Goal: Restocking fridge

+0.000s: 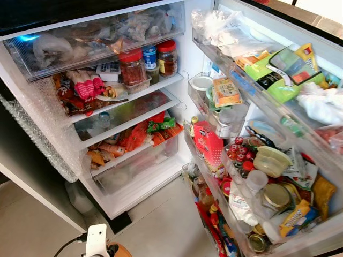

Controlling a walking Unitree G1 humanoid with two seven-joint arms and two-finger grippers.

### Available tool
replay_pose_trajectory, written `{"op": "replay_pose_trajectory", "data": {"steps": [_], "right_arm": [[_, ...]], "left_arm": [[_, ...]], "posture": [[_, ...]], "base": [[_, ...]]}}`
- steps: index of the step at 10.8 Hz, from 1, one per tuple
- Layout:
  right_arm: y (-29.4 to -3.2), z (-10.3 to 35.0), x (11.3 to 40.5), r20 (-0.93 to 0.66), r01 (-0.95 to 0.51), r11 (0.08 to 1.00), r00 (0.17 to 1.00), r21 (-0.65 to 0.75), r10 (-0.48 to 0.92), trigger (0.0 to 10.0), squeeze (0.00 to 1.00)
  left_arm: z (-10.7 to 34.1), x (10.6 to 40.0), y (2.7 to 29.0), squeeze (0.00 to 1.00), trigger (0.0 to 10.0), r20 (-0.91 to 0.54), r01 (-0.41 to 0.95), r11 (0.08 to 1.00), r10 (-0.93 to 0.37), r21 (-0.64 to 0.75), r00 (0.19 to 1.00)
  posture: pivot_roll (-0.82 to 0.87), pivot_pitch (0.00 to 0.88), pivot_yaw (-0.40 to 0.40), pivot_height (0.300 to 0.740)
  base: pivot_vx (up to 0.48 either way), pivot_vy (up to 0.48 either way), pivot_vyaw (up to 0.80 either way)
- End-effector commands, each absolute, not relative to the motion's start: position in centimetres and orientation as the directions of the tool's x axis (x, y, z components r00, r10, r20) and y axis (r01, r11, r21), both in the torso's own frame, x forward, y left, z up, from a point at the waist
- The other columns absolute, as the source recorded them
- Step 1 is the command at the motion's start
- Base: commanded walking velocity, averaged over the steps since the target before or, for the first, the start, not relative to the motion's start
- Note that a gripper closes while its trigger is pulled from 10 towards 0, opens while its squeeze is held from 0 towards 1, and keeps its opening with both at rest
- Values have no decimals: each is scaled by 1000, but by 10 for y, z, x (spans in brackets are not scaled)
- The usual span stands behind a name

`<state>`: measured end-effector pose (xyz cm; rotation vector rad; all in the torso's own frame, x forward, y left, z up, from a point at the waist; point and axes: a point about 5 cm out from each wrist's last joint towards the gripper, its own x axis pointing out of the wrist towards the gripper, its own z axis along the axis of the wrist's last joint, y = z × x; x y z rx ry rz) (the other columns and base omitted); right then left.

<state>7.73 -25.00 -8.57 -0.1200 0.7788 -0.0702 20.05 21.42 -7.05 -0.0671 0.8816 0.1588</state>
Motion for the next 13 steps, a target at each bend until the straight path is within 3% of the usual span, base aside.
{"op": "replay_pose_trajectory", "data": {"steps": [1, 13], "right_arm": [[-253, -85, 75, -684, 54, 988, 716, -146, -140, 10000, 0], [-253, -82, 77, -652, 48, 977, 738, -207, -174, 10000, 0]], "left_arm": [[-74, 193, 217, 0, 10000, -792, -151, 988, 120, 36, 599], [-74, 193, 218, 0, 10000, -790, -149, 988, 124, 42, 601]], "posture": [[-46, 51, 21, 740], [-46, 50, 22, 740]], "base": [[0, 0, 0], [0, 0, 0]]}}
